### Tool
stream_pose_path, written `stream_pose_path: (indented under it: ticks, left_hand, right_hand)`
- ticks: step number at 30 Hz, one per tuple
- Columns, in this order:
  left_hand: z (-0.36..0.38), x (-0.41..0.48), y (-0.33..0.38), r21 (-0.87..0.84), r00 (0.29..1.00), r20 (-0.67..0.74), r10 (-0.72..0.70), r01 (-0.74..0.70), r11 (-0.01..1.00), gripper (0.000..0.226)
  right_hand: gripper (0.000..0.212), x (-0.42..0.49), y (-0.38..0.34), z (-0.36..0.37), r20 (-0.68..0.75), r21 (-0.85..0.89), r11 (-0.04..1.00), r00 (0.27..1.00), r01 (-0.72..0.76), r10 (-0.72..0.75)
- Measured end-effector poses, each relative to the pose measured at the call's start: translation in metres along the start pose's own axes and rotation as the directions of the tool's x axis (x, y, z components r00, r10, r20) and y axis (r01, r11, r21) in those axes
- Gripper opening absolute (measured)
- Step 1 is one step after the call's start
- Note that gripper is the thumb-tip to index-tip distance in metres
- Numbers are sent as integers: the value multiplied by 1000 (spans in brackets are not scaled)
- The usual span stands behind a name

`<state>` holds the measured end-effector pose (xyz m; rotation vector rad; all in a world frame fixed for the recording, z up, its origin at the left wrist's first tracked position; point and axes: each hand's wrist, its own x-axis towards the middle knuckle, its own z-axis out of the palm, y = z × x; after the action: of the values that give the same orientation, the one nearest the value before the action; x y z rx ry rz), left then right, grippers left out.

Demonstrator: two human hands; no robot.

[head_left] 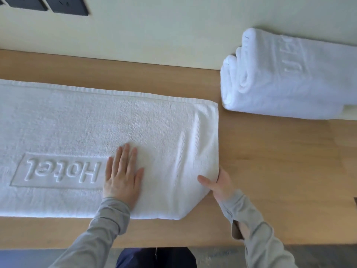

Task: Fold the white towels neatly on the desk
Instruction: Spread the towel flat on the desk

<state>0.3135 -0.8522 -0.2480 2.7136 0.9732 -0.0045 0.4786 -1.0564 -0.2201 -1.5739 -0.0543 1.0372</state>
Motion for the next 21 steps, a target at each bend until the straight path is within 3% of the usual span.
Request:
stream_pose_path:
  ticks: [2,4,7,8,12,18,21]
  left_hand:
    - [0,0,0,-1,1000,5,-7,7,1000,62]
    - [0,0,1,-2,1000,3,-6,6,1000,61]
    - [1,0,1,1,1000,-4,4,-4,1000,61]
    - [1,0,1,7,1000,-5,5,-5,1000,62]
    - [3,0,1,13,1000,-15,14,-14,1000,61]
    - [4,0,1,15,999,-34,22,-21,1000,59]
    - [6,1,-1,17,999,-34,23,-23,1000,59]
  right_hand:
    - [81,-7,-3,4,0,-52,999,1000,10,-10]
    - [64,-16,-11,-2,-74,-194,981,997,4,-19]
    - [41,-25,-12,-21,-308,-567,821,943,-75,-127]
    - [37,-29,-7,-25,-351,-596,795,927,-114,-130]
    - [13,-54,31,-12,-417,-387,911,908,-139,-39]
    - [27,-74,58,26,-641,-326,941,753,-94,-147]
    - [23,-73,59,38,-674,-322,940,724,-109,-147]
